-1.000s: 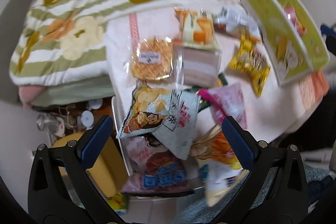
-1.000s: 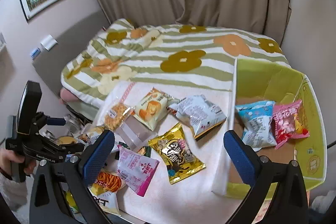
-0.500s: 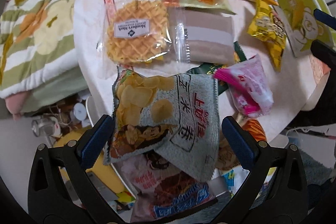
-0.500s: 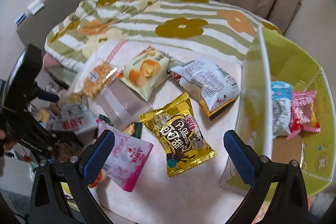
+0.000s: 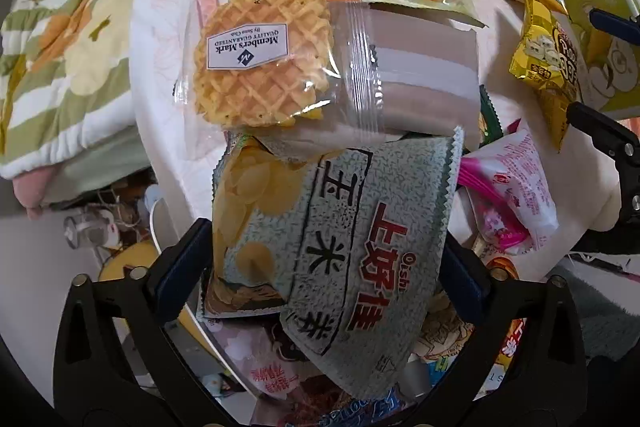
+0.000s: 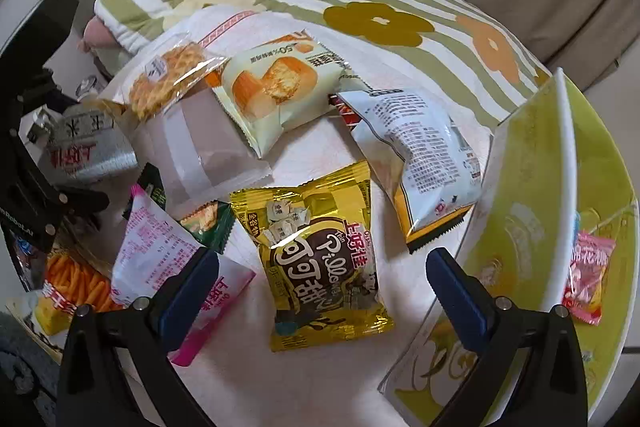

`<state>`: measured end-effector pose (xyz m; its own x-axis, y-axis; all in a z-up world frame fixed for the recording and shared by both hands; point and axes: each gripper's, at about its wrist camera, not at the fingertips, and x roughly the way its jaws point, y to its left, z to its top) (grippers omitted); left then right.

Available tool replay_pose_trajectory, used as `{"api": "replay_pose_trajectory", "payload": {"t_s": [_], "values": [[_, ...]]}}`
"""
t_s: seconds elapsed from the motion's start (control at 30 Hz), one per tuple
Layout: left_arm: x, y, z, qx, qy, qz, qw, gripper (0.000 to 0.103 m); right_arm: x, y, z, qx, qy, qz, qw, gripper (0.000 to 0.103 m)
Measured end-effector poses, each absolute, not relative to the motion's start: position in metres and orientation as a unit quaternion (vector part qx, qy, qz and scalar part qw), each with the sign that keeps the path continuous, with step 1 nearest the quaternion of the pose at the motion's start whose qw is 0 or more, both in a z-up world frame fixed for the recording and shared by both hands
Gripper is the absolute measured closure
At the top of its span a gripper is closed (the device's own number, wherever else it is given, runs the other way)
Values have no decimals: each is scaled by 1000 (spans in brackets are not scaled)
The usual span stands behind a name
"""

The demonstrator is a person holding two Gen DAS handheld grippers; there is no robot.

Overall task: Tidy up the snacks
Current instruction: 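Grasp the grey-green chip bag with the left gripper while the right grasps the gold chocolate bag, then carry both bags over the box and release them inside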

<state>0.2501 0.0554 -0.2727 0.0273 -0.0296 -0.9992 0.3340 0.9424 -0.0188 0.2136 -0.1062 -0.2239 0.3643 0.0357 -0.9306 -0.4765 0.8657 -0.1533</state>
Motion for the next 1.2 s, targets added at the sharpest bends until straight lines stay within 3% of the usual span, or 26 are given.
{"api": "replay_pose_trajectory", "payload": {"t_s": [0.2, 0.33, 0.53, 0.67, 0.77, 1.2], "values": [[251, 60, -269, 110, 684, -122, 711, 32, 220, -109, -235, -188, 556, 167, 792, 5], [249, 62, -263, 97, 680, -124, 716, 35, 226, -115, -248, -167, 577, 168, 782, 15], [245, 65, -246, 82, 671, -130, 726, 36, 231, -118, -259, -161, 589, 163, 775, 16], [243, 67, -235, 70, 663, -131, 734, 36, 233, -125, -271, -145, 602, 162, 768, 39], [241, 66, -226, 68, 656, -133, 740, 36, 232, -131, -273, -136, 601, 157, 772, 45], [227, 61, -174, 60, 603, -154, 780, 36, 207, -126, -202, -93, 538, 155, 823, 48]]}}
